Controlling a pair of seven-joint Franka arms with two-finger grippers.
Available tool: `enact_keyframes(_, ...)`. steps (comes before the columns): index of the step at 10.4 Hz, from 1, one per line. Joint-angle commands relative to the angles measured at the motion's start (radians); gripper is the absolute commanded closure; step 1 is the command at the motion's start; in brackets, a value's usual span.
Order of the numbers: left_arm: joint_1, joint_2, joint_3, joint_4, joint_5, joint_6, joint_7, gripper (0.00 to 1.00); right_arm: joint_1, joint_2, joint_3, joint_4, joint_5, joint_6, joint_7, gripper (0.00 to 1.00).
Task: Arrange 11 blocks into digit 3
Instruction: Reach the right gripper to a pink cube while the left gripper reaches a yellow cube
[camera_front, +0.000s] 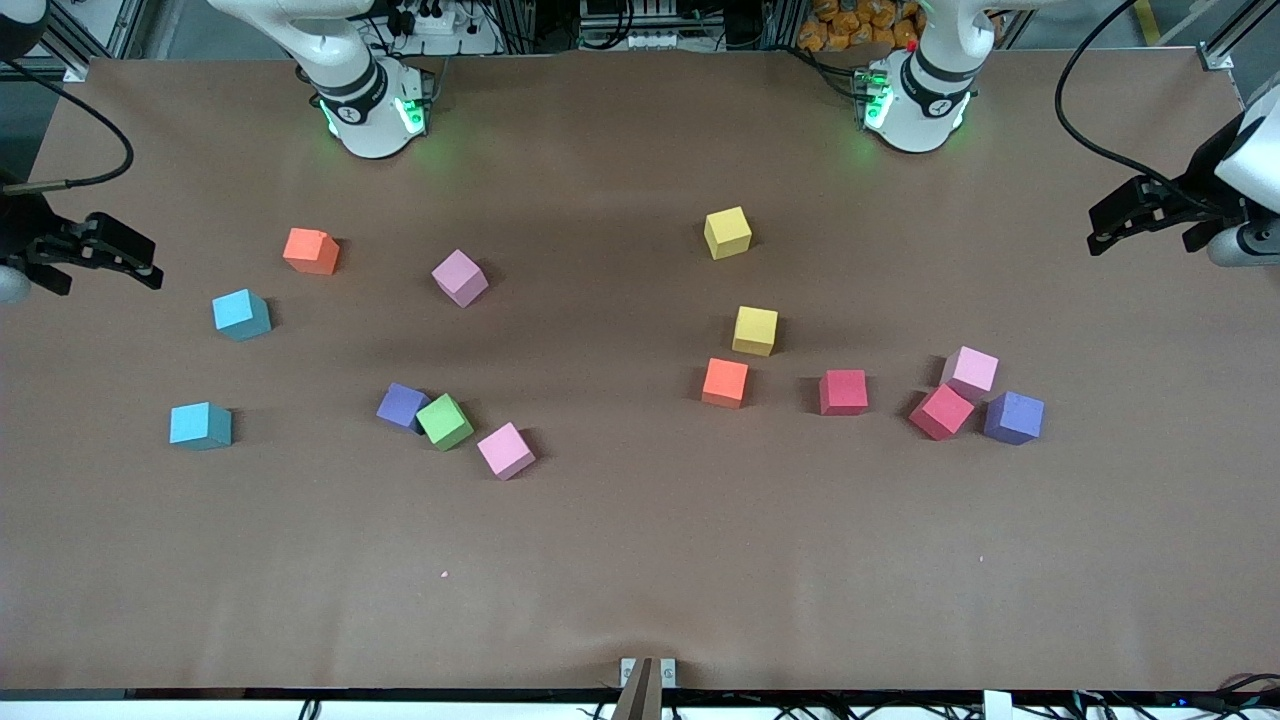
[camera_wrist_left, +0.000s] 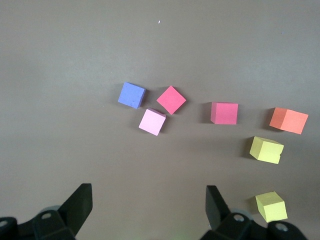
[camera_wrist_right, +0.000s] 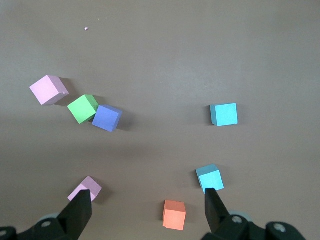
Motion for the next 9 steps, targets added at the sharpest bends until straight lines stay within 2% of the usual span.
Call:
enact_keyframes(1,-0.002,-0.004,-0.001,0.011,0.008,-0.015,0.023,0.0,-0.01,-0.022,0.005,-0.027,0.0,0.019,0.013,0.0)
enact_keyframes(6,-0.003,0.011,-0.003,-0.007,0.002,-0.016,0.013,0.0,-0.014,-0.023,0.005,-0.029,0.0,0.015,0.013,0.0)
enact_keyframes(9,-0.017,0.018,-0.033,-0.151,-0.148,0.006,-0.051,0.0,-0.019,-0.022,0.005,-0.036,0.002,0.021,0.013,0.0)
